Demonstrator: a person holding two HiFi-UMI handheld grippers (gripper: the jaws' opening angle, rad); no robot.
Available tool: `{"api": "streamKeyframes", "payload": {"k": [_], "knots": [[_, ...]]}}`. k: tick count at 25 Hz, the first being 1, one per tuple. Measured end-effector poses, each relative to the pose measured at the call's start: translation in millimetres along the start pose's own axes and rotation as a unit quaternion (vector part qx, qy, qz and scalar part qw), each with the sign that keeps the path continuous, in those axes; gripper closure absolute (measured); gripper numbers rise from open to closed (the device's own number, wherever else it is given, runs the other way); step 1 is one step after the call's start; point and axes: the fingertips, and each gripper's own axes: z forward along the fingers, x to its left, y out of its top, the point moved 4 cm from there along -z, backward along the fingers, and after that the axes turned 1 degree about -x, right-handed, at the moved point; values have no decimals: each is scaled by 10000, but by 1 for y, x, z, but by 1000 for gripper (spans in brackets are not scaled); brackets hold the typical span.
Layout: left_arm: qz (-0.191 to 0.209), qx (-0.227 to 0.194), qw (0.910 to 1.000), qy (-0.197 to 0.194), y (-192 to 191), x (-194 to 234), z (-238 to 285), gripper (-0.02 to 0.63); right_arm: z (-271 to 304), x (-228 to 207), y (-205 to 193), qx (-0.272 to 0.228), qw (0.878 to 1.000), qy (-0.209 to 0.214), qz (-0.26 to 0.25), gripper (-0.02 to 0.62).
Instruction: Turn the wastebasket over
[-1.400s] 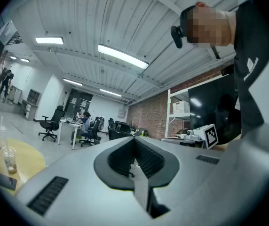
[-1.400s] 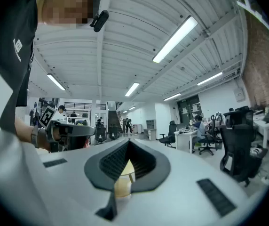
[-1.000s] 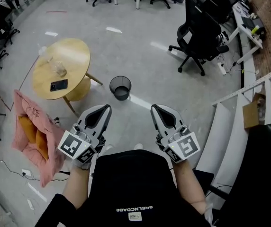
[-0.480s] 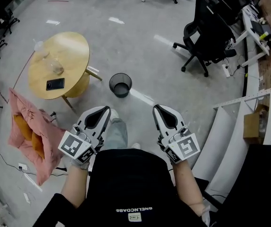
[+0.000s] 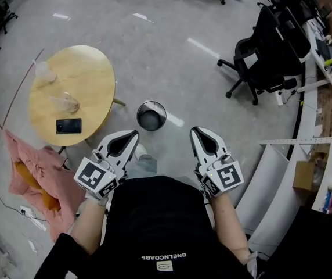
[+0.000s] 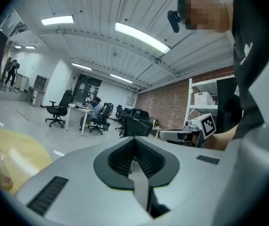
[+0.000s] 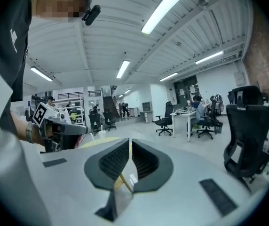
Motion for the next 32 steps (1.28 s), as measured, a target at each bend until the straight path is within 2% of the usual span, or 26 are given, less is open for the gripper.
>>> {"api": "streamKeyframes", "payload": {"k": [6, 13, 17, 22, 26, 30, 32], "knots": [[-87, 185, 9997, 117, 2, 59, 11, 592, 56, -19, -16, 392, 9992, -36, 12, 583], [-24, 586, 9979, 279, -9, 87, 26, 591, 95, -49, -20, 673, 9977, -50, 88, 583], [-183, 759, 9962, 383, -19, 96, 46, 591, 122, -70, -32, 936, 9953, 181, 149, 581], [-428, 919, 9924, 704, -36, 103, 77, 591, 162, -95, -55, 1386, 9875, 728, 155, 581], [-771, 1184, 9844, 1053, -72, 118, 103, 591, 194, -123, -90, 1821, 9775, 1042, 204, 566], [-1041, 1511, 9717, 1487, -118, 143, 125, 586, 232, -152, -137, 2329, 9638, 1286, 202, 521], [-1280, 1738, 9617, 1691, -148, 154, 134, 532, 252, -166, -167, 2621, 9545, 1407, 213, 503]]}}
